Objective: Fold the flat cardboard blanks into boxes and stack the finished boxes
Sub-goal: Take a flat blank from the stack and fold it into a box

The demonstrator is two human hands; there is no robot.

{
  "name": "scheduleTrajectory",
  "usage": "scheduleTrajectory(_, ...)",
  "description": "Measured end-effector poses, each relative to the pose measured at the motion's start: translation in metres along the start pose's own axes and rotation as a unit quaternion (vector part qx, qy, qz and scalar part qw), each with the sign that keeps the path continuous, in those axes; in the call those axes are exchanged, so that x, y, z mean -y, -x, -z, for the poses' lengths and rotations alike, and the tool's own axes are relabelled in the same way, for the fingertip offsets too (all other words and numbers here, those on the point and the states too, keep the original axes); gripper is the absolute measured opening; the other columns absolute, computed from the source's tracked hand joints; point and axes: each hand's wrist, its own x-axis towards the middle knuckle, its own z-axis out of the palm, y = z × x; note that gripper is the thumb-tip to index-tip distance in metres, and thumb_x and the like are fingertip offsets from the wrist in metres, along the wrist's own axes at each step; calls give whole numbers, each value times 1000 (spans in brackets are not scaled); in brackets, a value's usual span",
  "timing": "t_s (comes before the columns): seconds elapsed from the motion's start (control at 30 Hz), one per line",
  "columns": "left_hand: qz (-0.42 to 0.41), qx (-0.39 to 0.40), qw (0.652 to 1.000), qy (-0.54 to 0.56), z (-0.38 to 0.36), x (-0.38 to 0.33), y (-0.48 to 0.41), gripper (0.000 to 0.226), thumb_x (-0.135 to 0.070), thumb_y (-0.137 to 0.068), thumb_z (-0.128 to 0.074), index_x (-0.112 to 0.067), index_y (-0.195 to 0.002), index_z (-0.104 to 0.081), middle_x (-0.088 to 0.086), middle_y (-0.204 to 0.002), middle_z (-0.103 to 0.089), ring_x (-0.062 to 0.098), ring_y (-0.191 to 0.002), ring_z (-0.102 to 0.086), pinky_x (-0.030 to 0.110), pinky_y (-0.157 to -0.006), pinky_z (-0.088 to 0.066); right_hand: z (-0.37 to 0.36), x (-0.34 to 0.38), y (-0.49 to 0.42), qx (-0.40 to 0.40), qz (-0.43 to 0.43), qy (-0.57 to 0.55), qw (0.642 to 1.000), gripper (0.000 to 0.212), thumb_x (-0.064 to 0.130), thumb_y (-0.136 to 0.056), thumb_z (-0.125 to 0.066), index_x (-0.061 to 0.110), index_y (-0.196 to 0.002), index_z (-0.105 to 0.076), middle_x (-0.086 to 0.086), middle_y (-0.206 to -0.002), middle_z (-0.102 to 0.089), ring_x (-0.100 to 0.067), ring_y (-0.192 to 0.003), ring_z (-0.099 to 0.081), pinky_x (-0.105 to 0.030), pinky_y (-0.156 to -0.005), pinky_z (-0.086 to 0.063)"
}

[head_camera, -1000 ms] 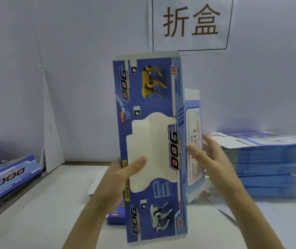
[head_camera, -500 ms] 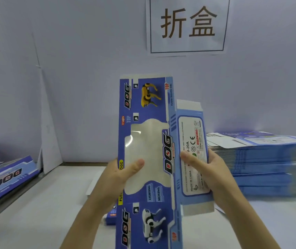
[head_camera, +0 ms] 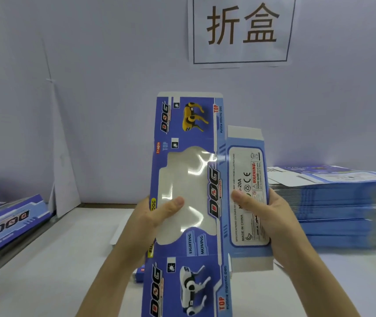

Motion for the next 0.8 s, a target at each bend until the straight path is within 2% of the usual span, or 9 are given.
scheduleTrajectory(0.1, -4, 3, 1000, 3, 1, -2, -1, 40, -35, -69, -68, -12, -102, -64, 13, -91, -75, 31, -75, -73, 32, -58, -59, -3, 1, 1, 19, -3, 14, 1000, 55, 49, -57, -76, 25, -106, -66, -3, -89, -78, -24, -75, -75, -31, -56, -59)
scheduleTrajectory(0.23, 37, 30, 999, -9, 12, -3, -2, 47, -36, -74, -77, -14, -112, -60, 11, -99, -74, 32, -84, -73, 32, -61, -59, 1, 1, -2, -2, 56, 61, 997, 19, 31, -100, -48, 30, -109, -64, 6, -87, -76, -13, -75, -74, -20, -52, -54)
scheduleTrajectory(0.33, 105, 47, 993, 29, 22, -4, -1, 50, -43, -75, -68, -12, -114, -62, 15, -103, -73, 35, -87, -72, 35, -64, -60, 17, 3, -1, 30, 122, 184, 975, 53, 3, -103, -38, 50, -124, -46, 18, -113, -66, -4, -100, -68, -23, -68, -58)
scheduleTrajectory(0.4, 149, 28, 984, 92, 24, -7, -3, 50, -50, -78, -57, -8, -101, -72, 17, -93, -74, 31, -77, -73, 32, -60, -60, 22, 6, -4, 124, 146, 326, 926, 78, -9, -95, -44, 54, -139, -31, 23, -147, -40, 3, -134, -41, -26, -104, -46)
scheduleTrajectory(0.47, 162, -12, 978, 129, 27, -5, -7, 61, -54, -86, -45, -3, -72, -76, 15, -67, -71, 23, -54, -69, 21, -43, -51, 21, 5, -7, 201, 142, 456, 855, 85, 12, -89, -58, 44, -150, -8, 24, -159, -3, 7, -147, -7, -15, -117, -13)
scheduleTrajectory(0.57, 153, -30, 982, 103, 34, 2, -9, 74, -73, -83, -34, -11, -73, -73, 8, -59, -66, 19, -45, -62, 17, -31, -39, 9, 3, 1, 213, 158, 462, 846, 110, 55, -67, -67, 62, -143, 12, 34, -153, 24, 9, -144, 17, -17, -115, -2)
scheduleTrajectory(0.63, 169, 53, 977, 121, 35, 4, -7, 83, -84, -76, -25, -22, -91, -79, 9, -82, -73, 22, -57, -66, 20, -31, -38, 3, 2, 8, 188, 217, 426, 858, 109, 61, -64, -65, 63, -144, 9, 36, -155, 17, 8, -145, 16, -30, -120, -4)
scheduleTrajectory(0.7, 135, 102, 984, 59, 35, 3, -5, 89, -91, -73, -19, -30, -109, -74, 4, -103, -72, 19, -70, -66, 22, -38, -43, -4, 5, 13, 175, 240, 357, 886, 105, 52, -68, -68, 50, -152, -4, 27, -160, -7, -1, -150, -3, -40, -122, -16)
scheduleTrajectory(0.8, -9, 87, 996, -30, 25, -1, -6, 91, -95, -61, -41, -33, -123, -64, -5, -122, -65, 11, -102, -64, 27, -72, -52, -11, 10, 17, 149, 265, 217, 928, 87, 38, -69, -73, 41, -146, -32, 24, -134, -54, -1, -129, -49, -21, -103, -42)
